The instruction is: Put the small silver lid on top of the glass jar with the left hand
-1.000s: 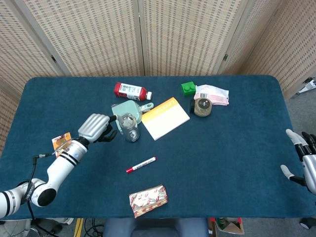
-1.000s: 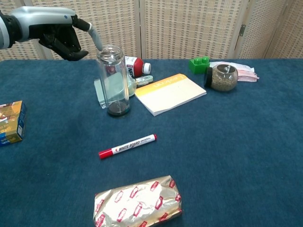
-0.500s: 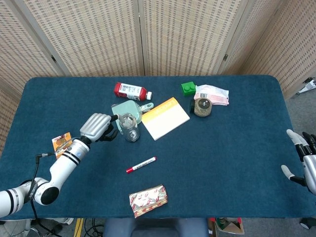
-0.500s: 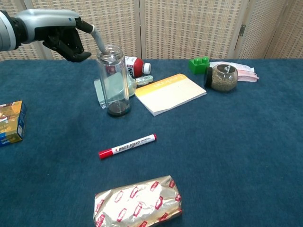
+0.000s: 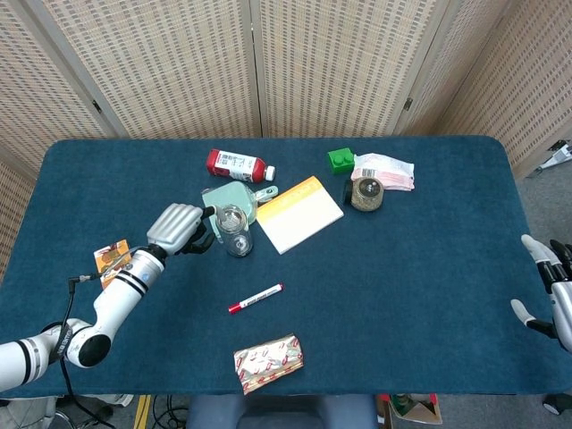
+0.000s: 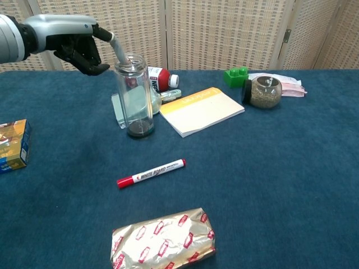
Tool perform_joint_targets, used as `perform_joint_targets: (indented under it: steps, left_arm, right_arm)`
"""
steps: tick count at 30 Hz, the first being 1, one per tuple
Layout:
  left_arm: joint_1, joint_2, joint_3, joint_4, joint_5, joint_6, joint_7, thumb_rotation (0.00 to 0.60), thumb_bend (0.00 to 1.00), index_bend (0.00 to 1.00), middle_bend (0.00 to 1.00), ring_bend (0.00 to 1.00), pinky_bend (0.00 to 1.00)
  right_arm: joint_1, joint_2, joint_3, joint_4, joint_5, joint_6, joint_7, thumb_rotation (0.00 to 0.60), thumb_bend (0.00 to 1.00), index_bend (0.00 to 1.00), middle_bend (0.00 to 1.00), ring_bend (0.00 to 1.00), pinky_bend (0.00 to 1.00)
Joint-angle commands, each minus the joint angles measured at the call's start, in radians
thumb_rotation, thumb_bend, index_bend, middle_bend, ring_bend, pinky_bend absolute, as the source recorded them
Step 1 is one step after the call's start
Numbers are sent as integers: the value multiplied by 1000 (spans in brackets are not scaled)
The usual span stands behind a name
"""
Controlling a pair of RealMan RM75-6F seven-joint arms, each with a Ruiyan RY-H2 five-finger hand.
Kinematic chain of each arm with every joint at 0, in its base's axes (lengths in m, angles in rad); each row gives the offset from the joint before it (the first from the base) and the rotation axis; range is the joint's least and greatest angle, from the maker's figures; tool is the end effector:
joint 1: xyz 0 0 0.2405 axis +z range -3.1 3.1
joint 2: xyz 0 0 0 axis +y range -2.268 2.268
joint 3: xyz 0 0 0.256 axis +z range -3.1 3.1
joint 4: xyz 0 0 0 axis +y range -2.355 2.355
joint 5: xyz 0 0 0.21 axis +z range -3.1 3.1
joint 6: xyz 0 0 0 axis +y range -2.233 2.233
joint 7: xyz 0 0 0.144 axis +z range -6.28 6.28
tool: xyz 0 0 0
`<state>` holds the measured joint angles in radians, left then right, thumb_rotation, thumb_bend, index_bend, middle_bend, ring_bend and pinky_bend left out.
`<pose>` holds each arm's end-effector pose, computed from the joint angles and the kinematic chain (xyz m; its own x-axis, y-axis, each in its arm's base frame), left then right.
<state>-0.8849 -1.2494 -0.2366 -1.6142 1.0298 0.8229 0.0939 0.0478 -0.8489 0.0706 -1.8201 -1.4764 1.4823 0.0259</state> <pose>-0.1102 0.3883 0.0685 0.3317 0.2941 0.8964 0.8996 -0.3848 -0.2066 -0.2907 -0.1720 0.2255 0.4257 0.0025 0.9049 -0.9044 0.0340 0.4253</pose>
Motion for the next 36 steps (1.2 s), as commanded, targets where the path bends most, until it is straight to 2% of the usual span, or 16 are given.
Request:
perform_joint_targets:
  steps: [1, 21, 36]
  left_arm:
    - [-1, -2, 2, 2, -1, 1, 4, 600, 512, 334, 934, 943, 1000]
    - [-1, -7, 26, 10, 4, -3, 30, 600, 512, 337, 936, 944, 1000]
    - [-1, -6, 20, 5, 6, 7, 30, 600, 512, 337, 936, 944, 1000]
  right_arm:
    - [0, 0, 0, 1, 0, -1, 0, 600, 238, 6, 144, 35, 65]
    - [0, 0, 0, -4, -1, 1, -6, 600, 237, 6, 160, 34, 65]
    - [0, 2, 1, -3, 0, 1, -5, 600, 238, 6, 160, 34, 65]
